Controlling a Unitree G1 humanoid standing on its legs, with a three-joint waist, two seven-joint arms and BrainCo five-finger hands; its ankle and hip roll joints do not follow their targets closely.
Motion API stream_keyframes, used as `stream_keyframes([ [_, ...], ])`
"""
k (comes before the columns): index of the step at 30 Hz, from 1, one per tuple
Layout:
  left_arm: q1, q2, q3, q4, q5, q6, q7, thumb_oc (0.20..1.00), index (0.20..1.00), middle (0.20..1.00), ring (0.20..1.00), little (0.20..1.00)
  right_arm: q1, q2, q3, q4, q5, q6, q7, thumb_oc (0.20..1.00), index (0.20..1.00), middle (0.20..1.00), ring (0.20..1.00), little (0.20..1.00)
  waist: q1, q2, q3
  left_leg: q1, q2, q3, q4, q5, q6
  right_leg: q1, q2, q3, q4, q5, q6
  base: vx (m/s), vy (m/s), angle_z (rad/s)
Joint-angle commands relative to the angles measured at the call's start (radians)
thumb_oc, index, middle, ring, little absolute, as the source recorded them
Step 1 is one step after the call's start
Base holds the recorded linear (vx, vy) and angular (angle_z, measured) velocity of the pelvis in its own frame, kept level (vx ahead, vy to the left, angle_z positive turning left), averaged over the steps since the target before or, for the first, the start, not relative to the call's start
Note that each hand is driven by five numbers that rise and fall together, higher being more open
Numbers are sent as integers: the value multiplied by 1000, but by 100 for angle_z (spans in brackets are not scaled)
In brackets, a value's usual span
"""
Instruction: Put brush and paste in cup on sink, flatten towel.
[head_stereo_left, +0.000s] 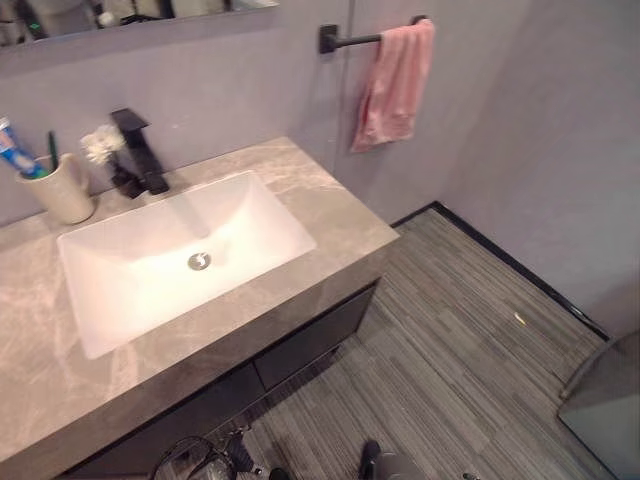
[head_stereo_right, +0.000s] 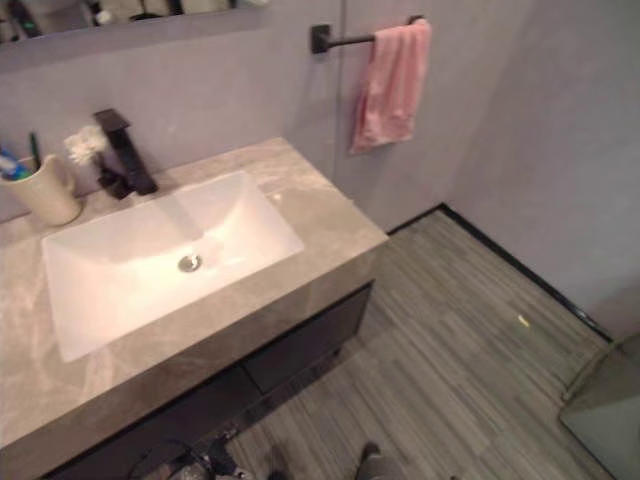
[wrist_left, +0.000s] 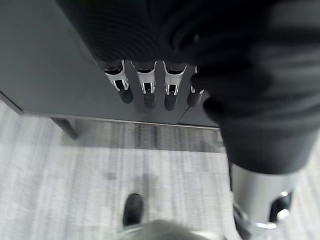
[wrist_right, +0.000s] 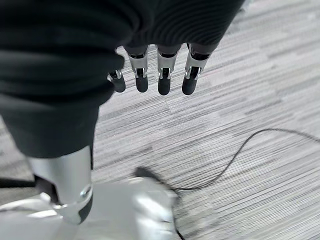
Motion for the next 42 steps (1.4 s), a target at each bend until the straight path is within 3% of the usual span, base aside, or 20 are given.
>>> stream_keyframes([
  [1,-16,4,62,62,5,15,2,1000,1000,1000,1000,1000,-19,-19,10,16,15,-4,-28,1000,1000,1000,1000,1000,16,-33,-6,-20,-55,-124,-1,-29,-36,48,3,-28,-135,125,26,13,-140,-152],
  [6,-35,7,68,76,35,21,6,1000,1000,1000,1000,1000,11,-29,14,18,8,-7,-18,1000,1000,1000,1000,1000,-41,-20,-27,5,-21,-89,0,-5,-70,54,79,96,-212,80,-14,89,-173,-93],
  [10,-58,8,65,53,9,12,11,1000,1000,1000,1000,1000,10,-43,21,19,-3,-8,-18,1000,1000,1000,1000,1000,-58,-21,-23,8,3,-90,9,17,-91,56,105,120,-219,60,-30,46,-194,-24],
  [11,-87,3,42,36,11,6,19,1000,1000,1000,1000,1000,5,-56,22,9,5,-12,-17,1000,1000,1000,1000,1000,-65,-27,-8,-12,29,-94,75,11,-105,57,117,129,-214,44,-45,57,-300,-13],
  [13,-95,2,21,24,27,2,20,1000,1000,1000,1000,1000,9,-62,18,4,17,-15,-16,1000,1000,1000,1000,1000,-67,-31,0,-24,39,-101,119,1,-110,66,123,132,-216,33,-52,78,-235,-17],
  [14,-116,2,-3,7,51,2,40,1000,1000,1000,1000,1000,12,-78,11,-6,37,-23,-12,1000,1000,1000,1000,1000,-52,-38,25,-68,51,-183,240,41,-133,79,147,164,-218,17,-72,45,-199,-25],
  [15,-127,0,-14,6,51,-1,45,1000,1000,1000,1000,1000,11,-87,9,-5,36,-25,-12,1000,1000,1000,1000,1000,-40,-49,40,-109,49,-232,294,84,-130,77,149,175,-220,29,-89,45,-197,-32],
  [16,-128,0,-14,7,50,-1,45,1000,1000,1000,1000,1000,11,-87,9,-5,36,-25,-12,1000,1000,1000,1000,1000,-40,-48,39,-112,50,-234,297,83,-130,75,150,174,-220,29,-89,49,-103,-101],
  [17,-132,0,-16,12,38,-2,52,1000,1000,1000,1000,1000,-6,-97,15,0,24,-25,-12,1000,1000,1000,1000,1000,-1,-60,49,-169,-28,-394,284,50,-106,91,148,218,-228,31,-87,142,-67,-99],
  [19,-134,4,-15,19,33,-7,59,1000,1000,1000,1000,1000,-4,-100,11,11,22,-26,-11,1000,1000,1000,1000,1000,10,-69,41,-209,-25,-399,218,45,-96,107,141,223,-240,28,-80,196,-44,-87],
  [22,-136,-2,-18,26,31,-7,55,1000,1000,1000,1000,1000,-7,-107,4,26,23,-24,-15,1000,1000,1000,1000,1000,23,-60,38,-256,-33,-418,162,94,-99,132,146,223,-248,19,-78,191,21,-14],
  [23,-135,-5,-22,39,34,-5,47,1000,1000,1000,1000,1000,-23,-113,7,33,19,-24,-19,1000,1000,1000,1000,1000,42,-45,40,-288,-60,-479,99,147,-107,154,164,248,-255,12,-82,215,50,-21],
  [26,-132,-1,-44,58,68,-3,30,1000,1000,1000,1000,1000,-47,-117,14,36,11,-24,-17,1000,1000,1000,1000,1000,47,-28,39,-289,-66,-501,38,185,-117,188,176,297,-254,-11,-82,229,82,-56],
  [29,-117,11,-52,60,89,-6,26,1000,1000,1000,1000,1000,-70,-113,28,52,-10,-19,-8,1000,1000,1000,1000,1000,57,-16,21,-265,-90,-531,73,145,-95,217,160,354,-234,-40,-68,278,181,-88],
  [35,-110,17,-15,50,30,-10,23,1000,1000,1000,1000,1000,-58,-85,-15,70,18,-10,0,1000,1000,1000,1000,1000,56,-14,-13,-229,-120,-507,117,85,-47,213,114,391,-129,-55,-43,236,179,-51],
  [38,-118,17,-10,47,18,-6,26,1000,1000,1000,1000,1000,-70,-65,-6,59,20,-8,4,1000,1000,1000,1000,1000,59,-12,-11,-193,-130,-476,112,58,-18,159,99,405,-21,-3,-20,169,165,-15],
  [40,-120,22,2,42,1,-1,19,1000,1000,1000,1000,1000,-91,-57,11,33,11,-8,7,1000,1000,1000,1000,1000,52,6,10,-116,-131,-441,77,36,11,59,86,356,185,110,14,218,250,-67],
  [42,-119,19,4,47,-3,1,15,1000,1000,1000,1000,1000,-91,-56,7,29,17,-10,6,1000,1000,1000,1000,1000,35,18,19,-78,-130,-439,54,30,15,6,103,356,234,117,18,188,150,-38],
])
